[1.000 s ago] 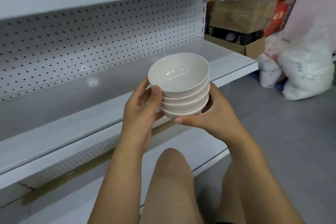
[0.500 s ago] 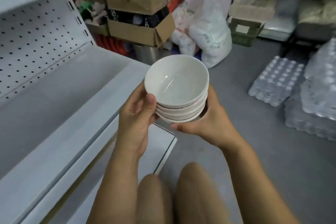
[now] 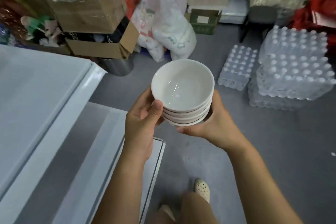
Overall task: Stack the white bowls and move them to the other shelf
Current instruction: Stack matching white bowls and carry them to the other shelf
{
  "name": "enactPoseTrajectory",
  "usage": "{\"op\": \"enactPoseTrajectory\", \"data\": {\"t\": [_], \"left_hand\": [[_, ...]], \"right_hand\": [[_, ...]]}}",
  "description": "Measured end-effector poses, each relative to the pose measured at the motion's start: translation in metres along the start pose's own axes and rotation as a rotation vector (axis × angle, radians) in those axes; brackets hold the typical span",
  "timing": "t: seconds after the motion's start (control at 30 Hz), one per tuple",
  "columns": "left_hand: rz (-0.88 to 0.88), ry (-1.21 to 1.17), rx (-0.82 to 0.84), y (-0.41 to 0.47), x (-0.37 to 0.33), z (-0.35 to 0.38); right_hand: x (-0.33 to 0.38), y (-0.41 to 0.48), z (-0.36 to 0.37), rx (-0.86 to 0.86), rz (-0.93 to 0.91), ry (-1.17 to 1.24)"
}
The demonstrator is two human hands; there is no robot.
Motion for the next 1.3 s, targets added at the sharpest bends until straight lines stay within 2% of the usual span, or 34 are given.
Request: {"op": "enactPoseTrajectory", "data": {"t": [0.3,0.73,1.03,1.3], "left_hand": [[0.050,-0.048,0.091,0.024,-0.103,0.063],[0.099,-0.125,-0.011,0.155,-0.157,0.184],[0.150,-0.142,-0.005,0.262,-0.185,0.198],[0.180,-0.131,0.087,0.429,-0.220,0.181]], "right_hand": [[0.105,0.009,-0.062,-0.075,-0.071,-0.009],[0.174,0.158,-0.197,0.030,-0.166,-0.106],[0.192,0.276,-0.213,0.071,-0.195,-0.114],[0.237,0.419,-0.201,0.014,-0.343,-0.132]]}}
Point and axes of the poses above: each hand's wrist, its own y-axis towards the middle knuckle, its own z-axis out of the palm, x = y × z, the point moved 8 cm from there along y, towards the middle knuckle, and after that the axes turned 2 degrees about y, right-handed, at the moved point
